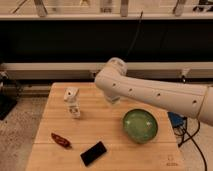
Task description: Knock the bottle over
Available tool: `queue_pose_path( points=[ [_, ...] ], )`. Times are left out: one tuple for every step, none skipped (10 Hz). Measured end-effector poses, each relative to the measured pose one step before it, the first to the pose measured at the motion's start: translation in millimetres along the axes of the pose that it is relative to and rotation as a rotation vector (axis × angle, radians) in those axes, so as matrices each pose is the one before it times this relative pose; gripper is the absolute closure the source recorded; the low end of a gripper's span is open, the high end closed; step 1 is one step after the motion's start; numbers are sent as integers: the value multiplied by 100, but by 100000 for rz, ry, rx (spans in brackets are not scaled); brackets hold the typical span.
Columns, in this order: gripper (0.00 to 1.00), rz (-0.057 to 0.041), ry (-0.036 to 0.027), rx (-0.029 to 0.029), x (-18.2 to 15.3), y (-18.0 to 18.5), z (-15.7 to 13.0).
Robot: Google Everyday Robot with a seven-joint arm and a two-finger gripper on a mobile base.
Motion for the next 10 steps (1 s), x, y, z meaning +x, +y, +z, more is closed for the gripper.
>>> queue_pose_path(
  points=[
    [50,-1246,-213,72,51,-52,226],
    [50,-1750,-482,336,-473,-350,195],
    [50,-1270,-360,185,-655,-408,188],
    [53,-639,-400,251,-275,-242,159],
    [61,-777,-343,97,-273,-235,271],
    [64,-1183,-563,112,-503,-249,165],
    [66,-802,-368,140,-250,-154,160],
    [73,-626,-214,162,-83,-248,254],
    [84,-1170,-545,291,-443,-363,149],
    [93,-763,-471,71,-178,-258,365]
  ],
)
